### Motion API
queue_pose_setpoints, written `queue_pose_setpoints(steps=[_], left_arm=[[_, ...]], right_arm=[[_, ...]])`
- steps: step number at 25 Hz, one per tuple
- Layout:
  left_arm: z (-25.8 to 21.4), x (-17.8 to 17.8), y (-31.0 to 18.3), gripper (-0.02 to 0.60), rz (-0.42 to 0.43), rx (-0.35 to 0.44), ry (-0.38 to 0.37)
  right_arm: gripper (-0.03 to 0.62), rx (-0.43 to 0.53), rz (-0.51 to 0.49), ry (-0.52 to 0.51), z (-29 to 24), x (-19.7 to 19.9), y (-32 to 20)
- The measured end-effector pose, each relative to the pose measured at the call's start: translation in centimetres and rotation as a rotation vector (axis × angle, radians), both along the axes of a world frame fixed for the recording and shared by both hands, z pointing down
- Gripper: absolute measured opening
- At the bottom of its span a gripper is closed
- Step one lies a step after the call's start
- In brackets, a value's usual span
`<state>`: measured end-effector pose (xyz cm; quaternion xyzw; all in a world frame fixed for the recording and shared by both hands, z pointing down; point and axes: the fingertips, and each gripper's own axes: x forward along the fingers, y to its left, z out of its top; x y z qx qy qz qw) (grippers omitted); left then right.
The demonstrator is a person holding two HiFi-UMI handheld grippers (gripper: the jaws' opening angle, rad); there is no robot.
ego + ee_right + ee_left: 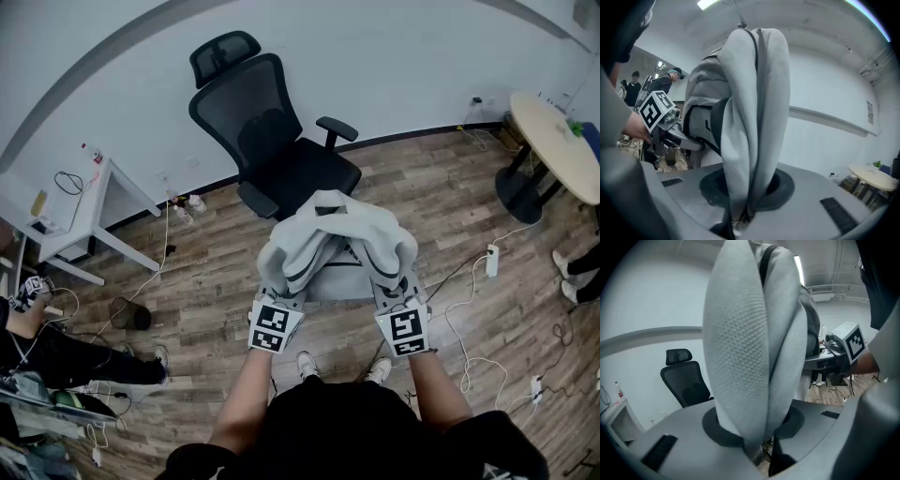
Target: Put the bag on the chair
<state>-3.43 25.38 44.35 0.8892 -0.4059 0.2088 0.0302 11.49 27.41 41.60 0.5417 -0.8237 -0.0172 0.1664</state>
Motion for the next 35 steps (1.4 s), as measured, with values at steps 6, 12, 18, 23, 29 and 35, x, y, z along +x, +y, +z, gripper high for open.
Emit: queue_pose_setpoints(steps=[6,12,18,23,29,35], left_arm=[[0.0,-1.9,-0.2,0.126,0.017,0.003,0.005],[0.3,-4.4,-0.4,0.126,0.060,0.006,0.006],[0.9,-7.5,-0.6,0.126,0.106,-0.012,0.016],[1.6,-9.7,-1.5,0.126,0.094,-0.036,0.021],[2.4,-10.4,-4.6,0.126,0.076,-0.049,0.022],[2.5,-9.7,-10.3,0.126,0.060,-0.066,0.005]], right_arm=[[0.078,-0.004,0.012,-0.003,-0.1,-2.1,-0.1],[0.084,-0.006,0.054,-0.020,0.2,-4.6,0.0],[0.086,-0.015,0.084,-0.021,0.4,-7.9,0.0],[0.086,-0.039,0.072,-0.019,1.0,-10.2,-0.9],[0.086,-0.036,0.049,-0.028,1.7,-10.8,-4.5],[0.084,-0.036,0.017,-0.049,2.0,-10.1,-10.4]])
